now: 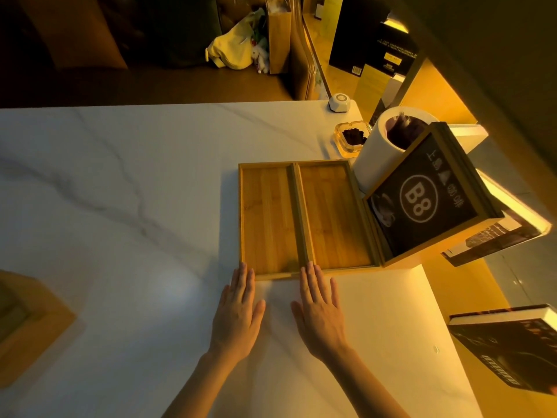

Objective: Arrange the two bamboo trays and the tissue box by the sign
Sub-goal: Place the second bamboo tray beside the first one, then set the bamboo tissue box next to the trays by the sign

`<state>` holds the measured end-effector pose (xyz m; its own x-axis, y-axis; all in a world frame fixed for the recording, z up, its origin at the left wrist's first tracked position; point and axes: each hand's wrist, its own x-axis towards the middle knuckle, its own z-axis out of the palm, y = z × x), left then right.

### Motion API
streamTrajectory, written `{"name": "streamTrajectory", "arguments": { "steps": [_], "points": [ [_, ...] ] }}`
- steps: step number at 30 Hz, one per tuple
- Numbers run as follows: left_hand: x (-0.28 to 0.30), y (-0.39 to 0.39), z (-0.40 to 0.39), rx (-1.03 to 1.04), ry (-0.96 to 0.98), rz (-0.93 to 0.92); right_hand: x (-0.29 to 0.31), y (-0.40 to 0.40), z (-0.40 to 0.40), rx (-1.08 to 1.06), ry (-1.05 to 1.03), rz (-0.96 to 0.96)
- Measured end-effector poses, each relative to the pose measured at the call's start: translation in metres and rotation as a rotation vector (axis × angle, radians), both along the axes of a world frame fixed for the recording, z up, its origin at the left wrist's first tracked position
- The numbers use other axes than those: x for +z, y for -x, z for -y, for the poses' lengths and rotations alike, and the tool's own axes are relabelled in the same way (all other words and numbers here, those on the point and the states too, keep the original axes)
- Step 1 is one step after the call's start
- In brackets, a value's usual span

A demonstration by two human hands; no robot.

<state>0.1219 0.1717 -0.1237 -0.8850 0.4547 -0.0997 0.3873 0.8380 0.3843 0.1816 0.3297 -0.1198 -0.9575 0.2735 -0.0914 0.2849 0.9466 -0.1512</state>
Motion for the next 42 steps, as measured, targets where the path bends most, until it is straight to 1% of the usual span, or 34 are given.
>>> {"name": "streamTrajectory", "arguments": {
  "steps": [6,12,15,18,20,22,25,28,30,32,34,36,39,42],
  "points": [
    [-0.001,0.002,0.003,-0.015,-0.032,0.010,0.008,0.001,0.004,-0.014,0.013,0.089],
    [0.001,0.003,0.004,-0.024,-0.070,0.033,0.013,0.003,0.006,-0.001,-0.011,0.098],
    [0.006,0.004,0.005,-0.038,-0.070,0.074,0.017,0.004,0.007,0.008,-0.026,0.085],
    [0.019,0.006,0.004,-0.047,-0.075,0.169,0.029,0.007,0.005,0.026,0.001,0.071],
    [0.030,0.012,0.006,-0.057,-0.075,0.242,0.042,0.013,0.002,0.076,0.050,0.120],
    [0.045,0.021,0.011,-0.050,-0.117,0.267,0.057,0.020,0.000,0.106,0.062,0.183],
    [0.072,0.036,0.025,-0.004,-0.219,0.198,0.082,0.037,0.008,0.083,0.056,0.170],
    [0.100,0.047,0.051,0.025,-0.241,0.161,0.107,0.057,0.030,0.224,-0.023,0.212],
    [0.115,0.053,0.074,0.047,-0.227,0.091,0.120,0.071,0.053,0.262,-0.032,0.198],
    [0.129,0.058,0.100,0.084,-0.216,0.010,0.129,0.084,0.082,0.275,0.005,0.140],
    [0.138,0.063,0.129,0.132,-0.210,-0.057,0.134,0.096,0.113,0.259,0.093,0.066],
    [0.144,0.067,0.162,0.181,-0.221,-0.117,0.140,0.105,0.146,0.286,0.142,0.001],
    [0.147,0.069,0.214,0.235,-0.247,-0.174,0.144,0.111,0.194,0.349,0.185,-0.030],
    [0.143,0.066,0.261,0.346,-0.267,-0.228,0.142,0.115,0.240,0.353,0.255,-0.034]
  ]
}}
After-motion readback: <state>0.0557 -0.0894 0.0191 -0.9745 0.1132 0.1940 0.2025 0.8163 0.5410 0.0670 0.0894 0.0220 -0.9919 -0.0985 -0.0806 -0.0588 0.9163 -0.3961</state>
